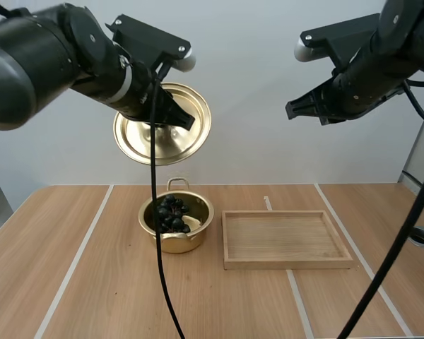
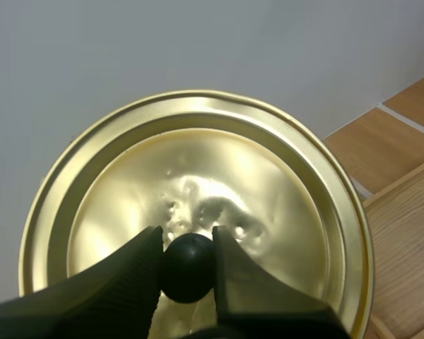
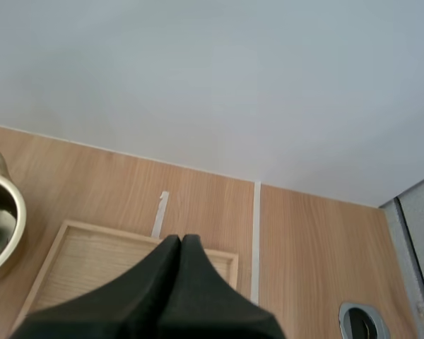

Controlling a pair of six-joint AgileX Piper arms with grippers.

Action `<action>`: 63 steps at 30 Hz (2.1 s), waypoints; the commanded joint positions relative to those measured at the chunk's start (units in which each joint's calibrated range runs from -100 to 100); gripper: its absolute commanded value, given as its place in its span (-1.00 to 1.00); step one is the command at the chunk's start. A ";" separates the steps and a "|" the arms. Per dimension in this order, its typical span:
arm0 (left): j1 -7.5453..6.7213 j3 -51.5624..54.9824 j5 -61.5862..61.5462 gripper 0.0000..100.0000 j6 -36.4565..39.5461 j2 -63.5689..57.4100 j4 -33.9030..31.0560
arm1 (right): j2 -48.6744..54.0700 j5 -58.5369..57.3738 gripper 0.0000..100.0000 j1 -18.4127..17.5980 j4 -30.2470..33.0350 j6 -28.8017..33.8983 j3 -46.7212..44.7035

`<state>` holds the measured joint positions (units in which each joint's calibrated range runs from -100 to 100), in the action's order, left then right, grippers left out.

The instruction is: Open the pot, put the grape inside, and close it

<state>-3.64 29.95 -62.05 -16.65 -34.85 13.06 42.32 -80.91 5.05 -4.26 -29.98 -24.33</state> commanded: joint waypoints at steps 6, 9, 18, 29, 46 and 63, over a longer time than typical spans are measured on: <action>-0.19 3.15 7.35 -1.00 -2.25 6.36 5.17 | 2.66 7.19 -1.00 0.25 -3.39 0.61 -6.88; -0.19 3.15 7.02 -1.00 -3.01 9.41 6.61 | 2.66 7.19 -1.00 0.25 -5.16 0.61 -6.88; -0.19 3.15 9.73 -1.00 -3.26 17.64 6.77 | 2.66 7.19 -1.00 0.25 -5.17 -0.19 -6.88; -0.19 9.67 20.26 -1.00 -8.55 22.71 10.73 | 2.66 8.38 -1.00 0.25 -5.29 -0.51 -6.88; -0.19 17.83 29.93 -1.00 -10.26 23.56 10.73 | 2.66 8.38 -1.00 0.25 -5.29 -0.51 -6.88; -0.19 18.04 26.82 -1.00 -11.91 24.70 10.73 | 2.66 8.34 -1.00 0.25 -5.63 -0.51 -6.88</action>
<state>-3.64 47.85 -35.34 -28.12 -10.34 22.83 44.13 -73.73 5.05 -9.44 -30.02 -31.09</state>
